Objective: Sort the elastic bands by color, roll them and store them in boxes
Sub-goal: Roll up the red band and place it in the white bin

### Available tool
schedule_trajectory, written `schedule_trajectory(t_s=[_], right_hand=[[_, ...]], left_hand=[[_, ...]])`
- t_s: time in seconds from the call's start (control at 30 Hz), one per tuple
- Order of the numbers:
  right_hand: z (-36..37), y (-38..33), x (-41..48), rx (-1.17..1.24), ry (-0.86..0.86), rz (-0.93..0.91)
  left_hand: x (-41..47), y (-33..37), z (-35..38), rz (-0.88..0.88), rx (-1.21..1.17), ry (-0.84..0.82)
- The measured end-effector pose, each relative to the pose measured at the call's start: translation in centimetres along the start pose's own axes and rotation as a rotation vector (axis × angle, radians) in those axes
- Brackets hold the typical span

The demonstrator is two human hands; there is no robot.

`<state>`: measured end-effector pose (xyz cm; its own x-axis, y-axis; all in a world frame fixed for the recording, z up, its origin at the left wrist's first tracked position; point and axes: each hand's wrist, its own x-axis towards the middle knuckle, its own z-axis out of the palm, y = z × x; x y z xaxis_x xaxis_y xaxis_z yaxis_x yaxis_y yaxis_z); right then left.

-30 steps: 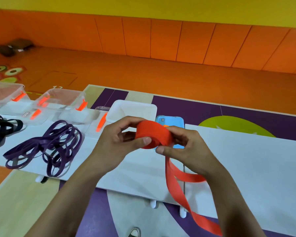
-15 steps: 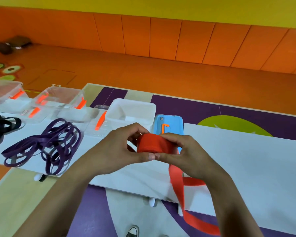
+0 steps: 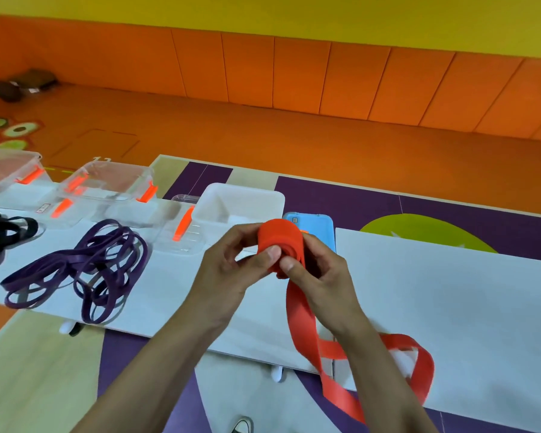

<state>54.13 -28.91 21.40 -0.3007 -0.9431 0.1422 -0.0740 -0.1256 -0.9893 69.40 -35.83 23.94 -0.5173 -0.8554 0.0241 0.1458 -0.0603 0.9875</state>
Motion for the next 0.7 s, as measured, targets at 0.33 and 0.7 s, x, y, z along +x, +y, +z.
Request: schedule_trajectory(t_s=[0.33, 0.7], right_hand=[[-2.9, -1.6, 0.9, -0.514, -0.262, 0.09], [-3.0, -0.6, 0.9, -0.321, -0.202, 0.095]], left_hand=[[1.1, 3.1, -2.6, 0.081, 0.914, -0.346], [0.6, 1.3, -2.4, -0.019, 0.653, -0.303]])
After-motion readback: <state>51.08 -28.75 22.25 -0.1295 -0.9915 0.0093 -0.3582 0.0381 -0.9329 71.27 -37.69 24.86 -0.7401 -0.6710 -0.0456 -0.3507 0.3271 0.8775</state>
